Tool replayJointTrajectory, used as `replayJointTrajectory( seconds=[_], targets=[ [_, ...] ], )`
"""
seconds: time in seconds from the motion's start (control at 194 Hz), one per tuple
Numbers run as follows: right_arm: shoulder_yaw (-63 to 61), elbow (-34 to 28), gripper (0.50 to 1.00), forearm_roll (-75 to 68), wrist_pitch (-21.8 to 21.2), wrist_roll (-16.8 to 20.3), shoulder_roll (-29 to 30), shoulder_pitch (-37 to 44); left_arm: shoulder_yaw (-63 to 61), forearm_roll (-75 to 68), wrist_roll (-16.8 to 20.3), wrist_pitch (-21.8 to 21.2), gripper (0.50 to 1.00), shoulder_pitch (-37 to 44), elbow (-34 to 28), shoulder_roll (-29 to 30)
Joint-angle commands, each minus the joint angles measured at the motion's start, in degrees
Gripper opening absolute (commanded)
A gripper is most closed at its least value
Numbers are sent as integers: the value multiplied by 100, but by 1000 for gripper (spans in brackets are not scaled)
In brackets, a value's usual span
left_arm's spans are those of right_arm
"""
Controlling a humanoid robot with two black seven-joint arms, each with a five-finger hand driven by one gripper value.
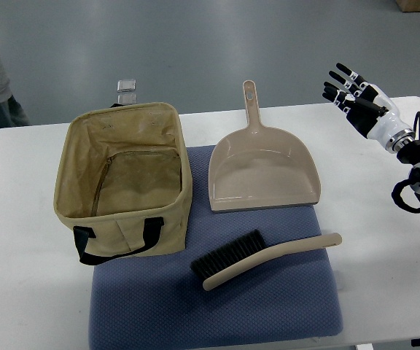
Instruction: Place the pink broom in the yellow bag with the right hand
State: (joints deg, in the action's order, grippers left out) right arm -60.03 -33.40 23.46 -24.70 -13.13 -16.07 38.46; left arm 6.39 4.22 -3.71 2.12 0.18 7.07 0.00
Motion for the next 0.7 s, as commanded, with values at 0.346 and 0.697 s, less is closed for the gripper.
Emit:
replayJointTrajectory(
  seconds=[0.346,0.697],
  targets=[
    [9,9,930,1,-97,12,-28,-5,2,0,-7,-1,1000,0,-4,0],
    [-8,9,930,-8,-97,-5,-98,-14,2,0,-7,-1,1000,0,-13,0]
  ],
)
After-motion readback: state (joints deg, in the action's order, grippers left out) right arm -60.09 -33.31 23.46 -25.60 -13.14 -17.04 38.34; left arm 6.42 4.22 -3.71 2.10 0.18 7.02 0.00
